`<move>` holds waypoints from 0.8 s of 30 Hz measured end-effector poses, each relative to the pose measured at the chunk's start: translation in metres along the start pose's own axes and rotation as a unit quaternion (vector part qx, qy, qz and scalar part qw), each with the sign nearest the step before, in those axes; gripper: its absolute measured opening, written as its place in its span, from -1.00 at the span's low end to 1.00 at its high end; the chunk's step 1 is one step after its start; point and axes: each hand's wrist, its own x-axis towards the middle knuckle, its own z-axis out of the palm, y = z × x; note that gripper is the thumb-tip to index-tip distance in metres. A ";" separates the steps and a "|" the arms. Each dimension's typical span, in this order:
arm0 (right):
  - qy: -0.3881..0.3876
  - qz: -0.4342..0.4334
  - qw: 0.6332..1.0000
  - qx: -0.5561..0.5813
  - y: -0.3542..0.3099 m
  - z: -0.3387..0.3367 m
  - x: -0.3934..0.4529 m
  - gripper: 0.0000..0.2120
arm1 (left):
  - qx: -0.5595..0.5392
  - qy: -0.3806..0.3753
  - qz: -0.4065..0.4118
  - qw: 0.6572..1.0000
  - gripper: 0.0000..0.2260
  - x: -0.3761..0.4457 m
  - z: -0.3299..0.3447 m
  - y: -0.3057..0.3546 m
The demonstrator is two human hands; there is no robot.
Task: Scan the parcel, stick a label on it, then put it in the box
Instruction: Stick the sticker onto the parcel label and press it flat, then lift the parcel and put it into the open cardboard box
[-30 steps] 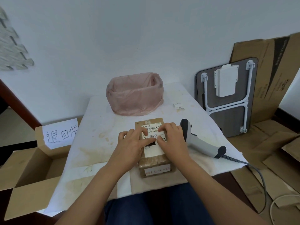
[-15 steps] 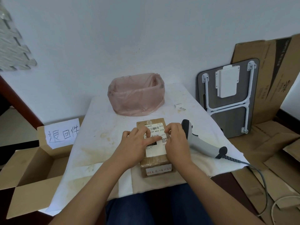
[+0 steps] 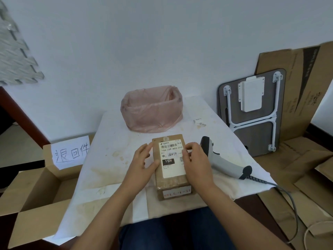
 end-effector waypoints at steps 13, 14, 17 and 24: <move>0.005 0.110 0.977 0.182 -0.013 -0.017 -0.004 -0.72 | -0.251 -0.067 -0.097 0.961 -0.31 -0.026 0.011 0.017; 0.014 0.113 0.974 0.194 -0.014 -0.017 -0.004 -0.72 | -0.249 -0.061 -0.083 0.963 -0.29 -0.029 0.011 0.017; 0.027 0.107 0.971 0.211 -0.021 -0.020 -0.008 -0.73 | -0.248 -0.038 -0.051 0.967 -0.28 -0.035 0.012 0.021; 0.016 0.054 0.986 0.160 -0.036 -0.032 -0.020 -0.71 | -0.237 -0.020 -0.027 0.971 -0.28 -0.044 0.004 0.030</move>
